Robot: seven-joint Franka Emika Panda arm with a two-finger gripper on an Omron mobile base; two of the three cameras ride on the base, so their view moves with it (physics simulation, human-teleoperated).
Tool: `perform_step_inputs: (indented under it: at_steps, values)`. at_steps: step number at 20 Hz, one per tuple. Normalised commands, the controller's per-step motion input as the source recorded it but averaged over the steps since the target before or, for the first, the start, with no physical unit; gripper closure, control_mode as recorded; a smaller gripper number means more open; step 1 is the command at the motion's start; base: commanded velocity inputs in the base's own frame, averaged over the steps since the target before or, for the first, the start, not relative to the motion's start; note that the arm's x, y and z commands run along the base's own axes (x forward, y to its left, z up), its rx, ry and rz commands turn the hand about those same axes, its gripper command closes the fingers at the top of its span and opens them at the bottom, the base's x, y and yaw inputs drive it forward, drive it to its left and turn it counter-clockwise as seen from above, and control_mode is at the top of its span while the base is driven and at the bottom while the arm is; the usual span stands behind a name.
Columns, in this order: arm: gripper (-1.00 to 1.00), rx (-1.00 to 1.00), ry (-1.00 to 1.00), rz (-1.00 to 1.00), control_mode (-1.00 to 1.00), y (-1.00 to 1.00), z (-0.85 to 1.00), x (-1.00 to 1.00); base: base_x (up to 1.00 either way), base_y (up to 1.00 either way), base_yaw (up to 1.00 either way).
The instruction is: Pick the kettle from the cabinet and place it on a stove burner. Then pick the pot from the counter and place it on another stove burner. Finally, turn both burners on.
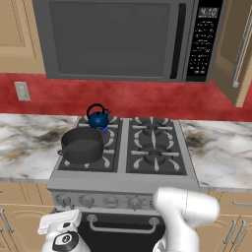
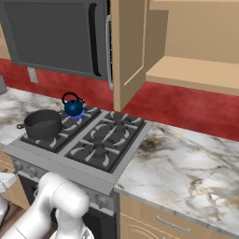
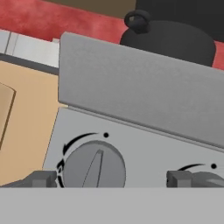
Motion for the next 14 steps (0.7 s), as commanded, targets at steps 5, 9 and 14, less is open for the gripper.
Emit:
perform_step_inputs:
  at_steps: [5,9,14]
  values:
    - [-1.0,0.01,0.0,-0.04,-1.0,0.0,0.0,0.02,0.0,0.0,0.0]
    - [-1.0,0.0,-0.01,-0.04,-1.0,0.0,0.0,0.03,0.0,0.0,0.0]
    - [-1.0,0.0,-0.01,-0.04,-1.0,0.0,0.0,0.03,0.0,0.0,0.0]
